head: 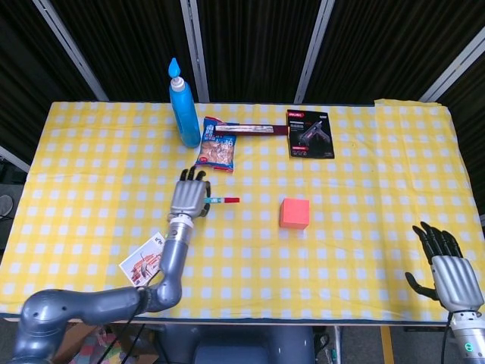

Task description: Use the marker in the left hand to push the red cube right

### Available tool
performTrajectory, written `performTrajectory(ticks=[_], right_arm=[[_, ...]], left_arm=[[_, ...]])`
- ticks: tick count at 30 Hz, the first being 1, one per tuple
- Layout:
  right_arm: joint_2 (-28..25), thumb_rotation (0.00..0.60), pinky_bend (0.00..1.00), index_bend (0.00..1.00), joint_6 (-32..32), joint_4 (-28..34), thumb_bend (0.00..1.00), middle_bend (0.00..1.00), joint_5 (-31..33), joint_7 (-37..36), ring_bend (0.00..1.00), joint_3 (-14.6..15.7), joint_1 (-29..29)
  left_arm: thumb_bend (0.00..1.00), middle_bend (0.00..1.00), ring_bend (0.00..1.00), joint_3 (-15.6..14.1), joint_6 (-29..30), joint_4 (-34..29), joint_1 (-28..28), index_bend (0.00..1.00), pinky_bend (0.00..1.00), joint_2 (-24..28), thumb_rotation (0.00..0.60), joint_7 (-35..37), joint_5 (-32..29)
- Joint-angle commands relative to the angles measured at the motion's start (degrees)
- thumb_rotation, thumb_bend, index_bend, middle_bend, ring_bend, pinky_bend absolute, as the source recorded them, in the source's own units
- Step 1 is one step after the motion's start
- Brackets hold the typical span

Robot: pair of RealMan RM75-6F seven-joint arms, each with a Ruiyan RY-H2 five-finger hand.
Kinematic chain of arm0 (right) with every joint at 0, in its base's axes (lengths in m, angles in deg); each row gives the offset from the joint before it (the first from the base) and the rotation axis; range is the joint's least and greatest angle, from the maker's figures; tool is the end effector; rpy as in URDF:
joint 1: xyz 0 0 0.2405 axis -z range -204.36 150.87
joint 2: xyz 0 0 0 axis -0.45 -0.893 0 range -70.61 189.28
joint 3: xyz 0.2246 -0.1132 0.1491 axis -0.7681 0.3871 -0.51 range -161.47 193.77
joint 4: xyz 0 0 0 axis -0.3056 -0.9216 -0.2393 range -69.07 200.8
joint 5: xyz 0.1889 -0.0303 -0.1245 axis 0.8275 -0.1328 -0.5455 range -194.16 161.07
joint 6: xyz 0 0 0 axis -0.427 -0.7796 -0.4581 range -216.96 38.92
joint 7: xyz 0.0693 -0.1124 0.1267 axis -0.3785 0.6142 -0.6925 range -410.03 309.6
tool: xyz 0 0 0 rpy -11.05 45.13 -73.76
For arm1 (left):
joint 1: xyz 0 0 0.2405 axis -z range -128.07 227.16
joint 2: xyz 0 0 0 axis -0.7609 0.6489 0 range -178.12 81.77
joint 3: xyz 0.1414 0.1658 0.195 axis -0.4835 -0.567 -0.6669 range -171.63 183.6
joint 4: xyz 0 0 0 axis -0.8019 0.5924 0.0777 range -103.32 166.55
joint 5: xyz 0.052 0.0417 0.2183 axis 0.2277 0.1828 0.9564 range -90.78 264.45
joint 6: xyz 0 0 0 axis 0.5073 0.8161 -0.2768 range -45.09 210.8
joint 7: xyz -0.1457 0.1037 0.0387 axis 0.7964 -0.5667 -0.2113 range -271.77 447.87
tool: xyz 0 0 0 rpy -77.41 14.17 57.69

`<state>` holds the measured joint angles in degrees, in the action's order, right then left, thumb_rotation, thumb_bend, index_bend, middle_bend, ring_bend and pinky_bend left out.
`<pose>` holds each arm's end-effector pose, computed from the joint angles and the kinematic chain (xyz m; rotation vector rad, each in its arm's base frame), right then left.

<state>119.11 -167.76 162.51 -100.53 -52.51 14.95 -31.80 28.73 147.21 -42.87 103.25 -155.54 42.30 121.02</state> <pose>-0.3559 -0.2162 0.1566 1.4163 -1.0501 0.8332 -0.1001 0.4503 -0.1050 -1.5909 -1.0339 -0.7642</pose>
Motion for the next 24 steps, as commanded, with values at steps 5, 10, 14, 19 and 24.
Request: performTrajectory(ticks=[5, 10, 14, 19, 24], right_arm=[[0.41, 0.6, 0.0, 0.0, 0.34, 0.34, 0.38, 0.0, 0.33, 1.15, 0.0, -0.04, -0.13], [0.63, 0.6, 0.0, 0.0, 0.51, 0.54, 0.38, 0.0, 0.55, 1.84, 0.0, -0.11, -0.24], [0.85, 0.6, 0.0, 0.0, 0.72, 0.51, 0.38, 0.0, 0.52, 2.16, 0.0, -0.14, -0.41], [0.82, 0.6, 0.0, 0.0, 0.91, 0.46, 0.38, 0.0, 0.48, 2.11, 0.0, -0.11, -0.5], [0.8, 0.6, 0.0, 0.0, 0.75, 0.35, 0.38, 0.0, 0.24, 2.12, 0.0, -0.06, -0.47]], left_arm=[[0.47, 0.16, 0.0, -7.23, 2.63, -14.42, -11.73, 0.6, 0.08, 17.37, 0.6, 5.03, 3.63], [0.47, 0.16, 0.0, -8.84, 1.89, -15.2, -14.0, 0.6, 0.08, 20.42, 0.6, 8.11, 4.88], [0.46, 0.16, 0.0, -10.26, -0.68, -13.54, -14.91, 0.6, 0.08, 21.65, 0.6, 11.12, 6.54], [0.46, 0.16, 0.0, -11.22, -2.0, -10.96, -14.96, 0.57, 0.08, 20.79, 0.6, 11.91, 6.37], [0.41, 0.14, 0.0, -11.96, -2.15, -9.17, -14.86, 0.5, 0.08, 20.04, 0.6, 11.66, 6.86]])
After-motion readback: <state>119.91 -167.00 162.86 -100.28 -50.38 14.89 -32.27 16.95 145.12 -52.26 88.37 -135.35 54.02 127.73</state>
